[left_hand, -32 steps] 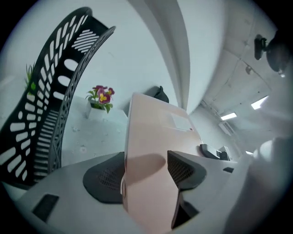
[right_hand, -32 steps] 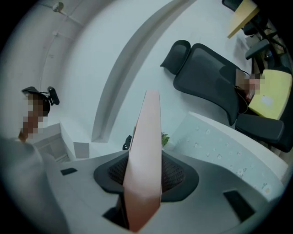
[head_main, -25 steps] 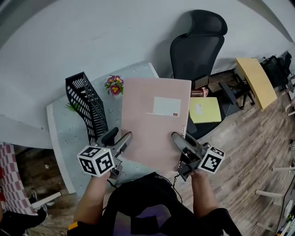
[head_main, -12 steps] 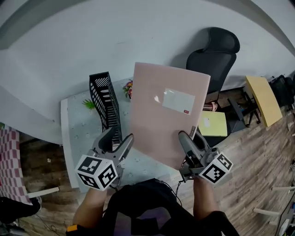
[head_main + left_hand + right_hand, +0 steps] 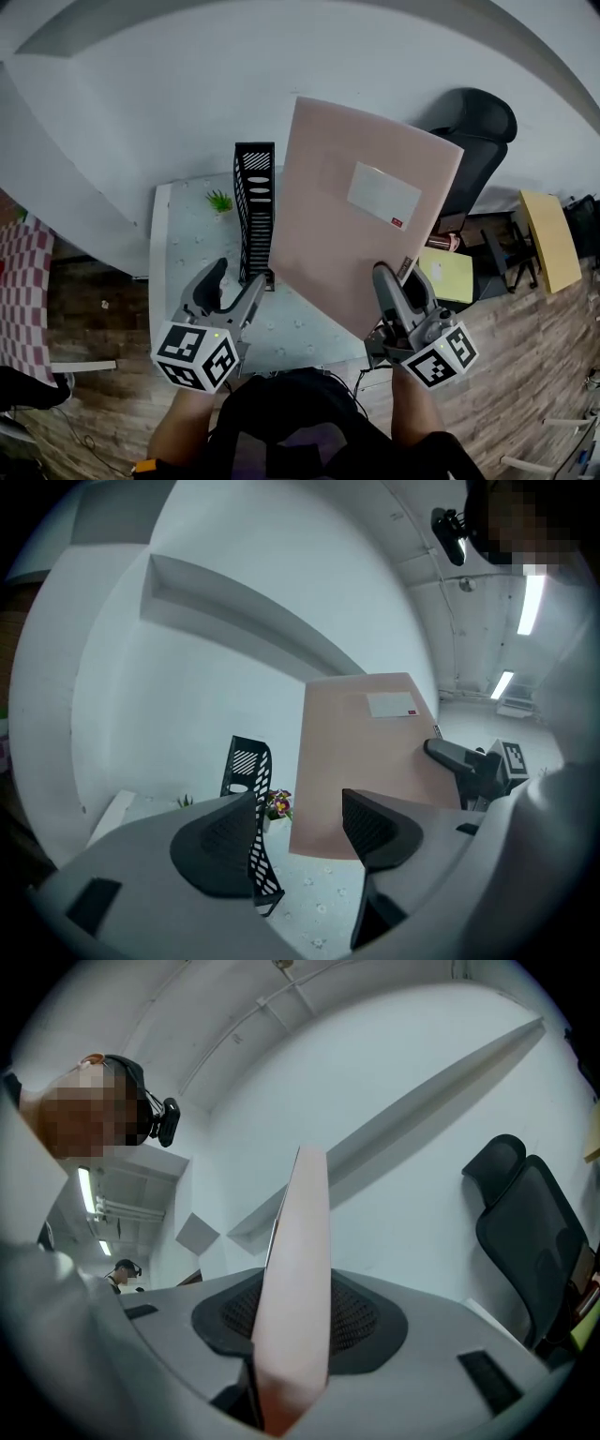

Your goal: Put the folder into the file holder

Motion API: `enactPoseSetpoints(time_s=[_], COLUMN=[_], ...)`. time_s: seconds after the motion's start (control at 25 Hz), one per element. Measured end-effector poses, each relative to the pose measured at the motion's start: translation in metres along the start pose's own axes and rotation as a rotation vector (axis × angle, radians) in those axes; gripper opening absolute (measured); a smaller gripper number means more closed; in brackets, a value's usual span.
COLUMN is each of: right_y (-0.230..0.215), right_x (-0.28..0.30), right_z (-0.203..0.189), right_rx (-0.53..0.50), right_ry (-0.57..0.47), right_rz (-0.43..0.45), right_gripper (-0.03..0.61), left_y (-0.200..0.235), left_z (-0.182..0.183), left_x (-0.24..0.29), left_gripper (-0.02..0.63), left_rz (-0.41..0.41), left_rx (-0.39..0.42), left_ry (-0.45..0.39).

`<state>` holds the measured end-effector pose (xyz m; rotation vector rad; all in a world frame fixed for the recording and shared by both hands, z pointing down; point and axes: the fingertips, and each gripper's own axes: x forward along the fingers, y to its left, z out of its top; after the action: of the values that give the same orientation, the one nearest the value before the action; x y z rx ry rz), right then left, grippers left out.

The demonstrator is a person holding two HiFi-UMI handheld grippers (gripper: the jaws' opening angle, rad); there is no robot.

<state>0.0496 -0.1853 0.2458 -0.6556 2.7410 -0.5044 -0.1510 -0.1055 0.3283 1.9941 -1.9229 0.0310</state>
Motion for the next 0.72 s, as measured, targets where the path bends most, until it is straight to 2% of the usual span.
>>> enactPoseSetpoints(time_s=[0.48,0.72], right_y=[0.062,0.084], right_x=[0.028,0.038], right_z=[0.002,-0.009], right_rx=[-0.24,-0.319], right_ry=[-0.064,-0.083], right_rz=[-0.039,-0.079], right_gripper=[0.173,0.173], left_y=[0.032,0.047], left_z=[0.009,0.008], left_x=[-0.042,-0.056], left_gripper=[0.302,0.302], left_rz=[0.045,0.062], left_rx=[0.01,0.036], left_ry=[-0.04,-0.044])
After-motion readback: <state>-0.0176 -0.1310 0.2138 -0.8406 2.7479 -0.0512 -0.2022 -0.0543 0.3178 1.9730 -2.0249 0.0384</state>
